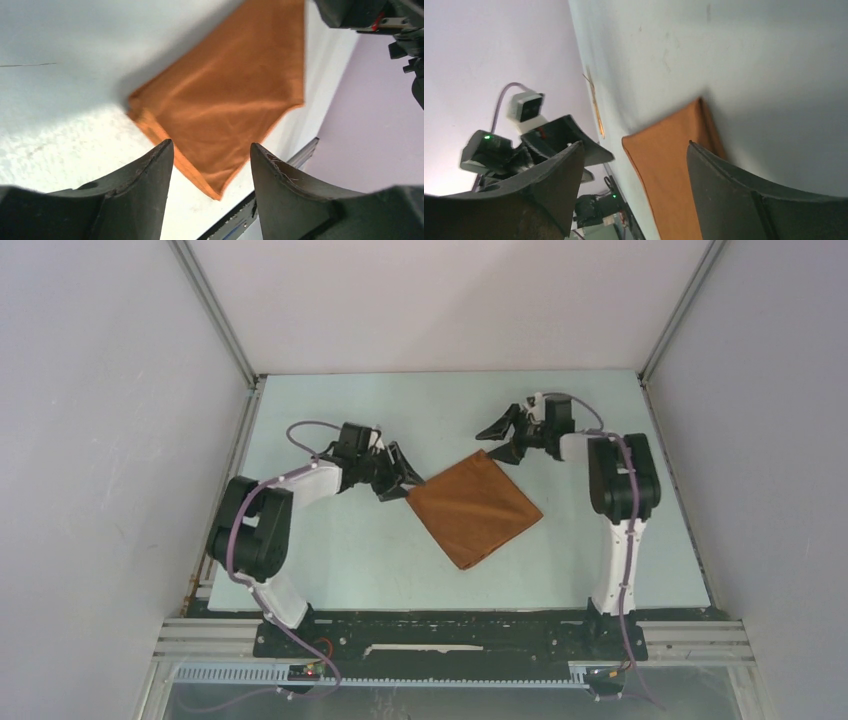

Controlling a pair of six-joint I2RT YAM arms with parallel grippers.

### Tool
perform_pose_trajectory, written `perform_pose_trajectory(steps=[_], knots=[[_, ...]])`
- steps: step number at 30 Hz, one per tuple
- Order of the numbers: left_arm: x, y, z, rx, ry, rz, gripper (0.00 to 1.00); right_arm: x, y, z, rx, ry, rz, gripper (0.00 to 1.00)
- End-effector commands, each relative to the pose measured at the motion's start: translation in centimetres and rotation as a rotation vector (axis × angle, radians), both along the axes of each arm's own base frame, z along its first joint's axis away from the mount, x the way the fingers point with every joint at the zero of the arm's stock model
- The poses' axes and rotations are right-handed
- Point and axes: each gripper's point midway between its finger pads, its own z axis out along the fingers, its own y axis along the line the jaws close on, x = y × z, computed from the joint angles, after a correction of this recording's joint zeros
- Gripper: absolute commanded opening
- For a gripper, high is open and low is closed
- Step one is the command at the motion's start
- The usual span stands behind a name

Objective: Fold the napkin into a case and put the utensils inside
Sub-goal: Smooth out the lower triangle-folded napkin at the center of the board.

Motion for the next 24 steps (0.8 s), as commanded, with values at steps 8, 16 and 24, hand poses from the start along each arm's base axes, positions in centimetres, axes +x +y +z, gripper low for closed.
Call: perform_pose_trajectory(steps=[8, 16, 24], knots=[[-3.3, 2.9, 11.3, 0.028, -0.32, -0.036, 0.65, -15.3, -5.2, 8.2, -1.142, -0.222, 0.279, 0.81], [-5.2, 13.0, 10.7, 0.339, -0.348, 0.218, 0.66, -26.2, 2.7, 6.4, -1.246, -0.222, 0.638, 0.82], [-7.0, 14.4, 9.5, 0.317, -0.345, 0.256, 0.7, -29.3, 7.3, 1.5, -1.25, -0.208, 0.824, 0.61]])
